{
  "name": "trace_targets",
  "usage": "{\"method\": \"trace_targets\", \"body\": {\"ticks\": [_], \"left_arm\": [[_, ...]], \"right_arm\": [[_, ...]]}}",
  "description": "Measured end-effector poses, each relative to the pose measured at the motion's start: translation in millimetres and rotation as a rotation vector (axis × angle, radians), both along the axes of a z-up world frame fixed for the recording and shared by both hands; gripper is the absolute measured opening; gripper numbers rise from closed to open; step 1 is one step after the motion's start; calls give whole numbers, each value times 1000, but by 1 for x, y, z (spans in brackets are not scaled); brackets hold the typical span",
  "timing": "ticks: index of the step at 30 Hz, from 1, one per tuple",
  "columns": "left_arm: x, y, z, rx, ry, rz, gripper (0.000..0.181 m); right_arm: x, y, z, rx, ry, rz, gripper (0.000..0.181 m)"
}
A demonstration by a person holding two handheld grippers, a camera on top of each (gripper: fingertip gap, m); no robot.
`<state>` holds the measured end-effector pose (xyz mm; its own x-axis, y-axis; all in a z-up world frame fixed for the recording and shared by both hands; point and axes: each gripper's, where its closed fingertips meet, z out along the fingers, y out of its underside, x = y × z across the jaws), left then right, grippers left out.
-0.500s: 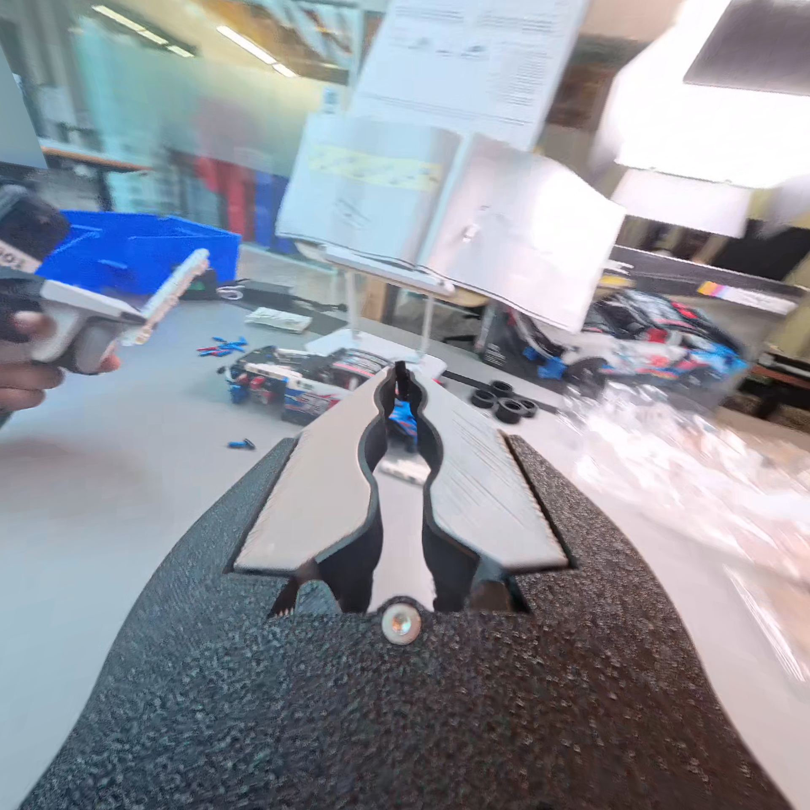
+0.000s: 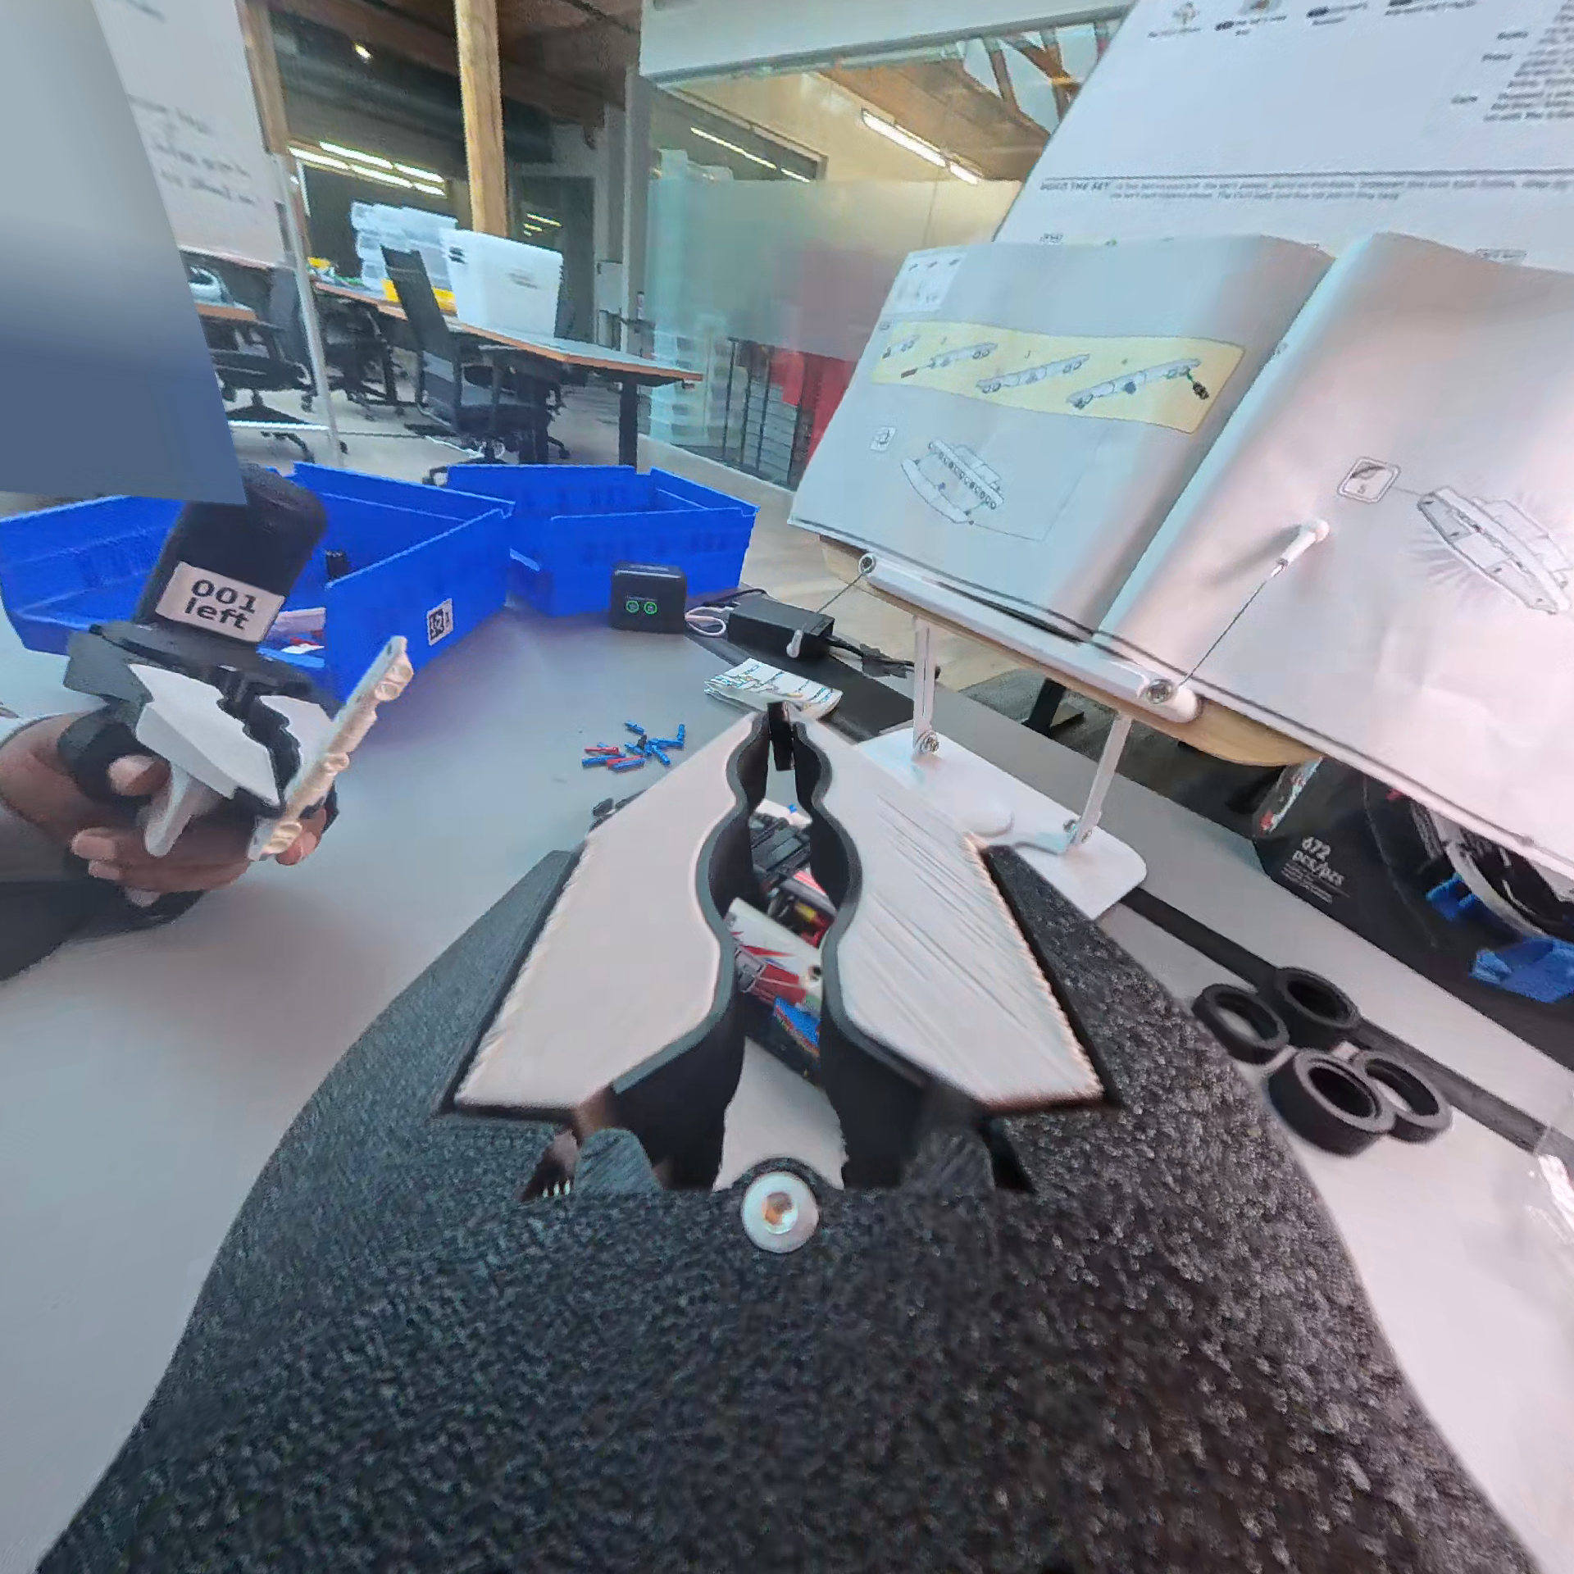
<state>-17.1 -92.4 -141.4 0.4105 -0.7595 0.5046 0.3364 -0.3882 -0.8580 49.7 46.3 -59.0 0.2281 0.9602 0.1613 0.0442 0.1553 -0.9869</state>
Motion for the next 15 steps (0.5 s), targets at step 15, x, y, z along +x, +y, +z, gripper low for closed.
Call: {"method": "trace_targets", "body": {"ticks": [15], "left_arm": [[-11, 17, -18, -104, 70, 124, 2]], "right_arm": [[33, -51, -54, -196, -57, -64, 4]]}}
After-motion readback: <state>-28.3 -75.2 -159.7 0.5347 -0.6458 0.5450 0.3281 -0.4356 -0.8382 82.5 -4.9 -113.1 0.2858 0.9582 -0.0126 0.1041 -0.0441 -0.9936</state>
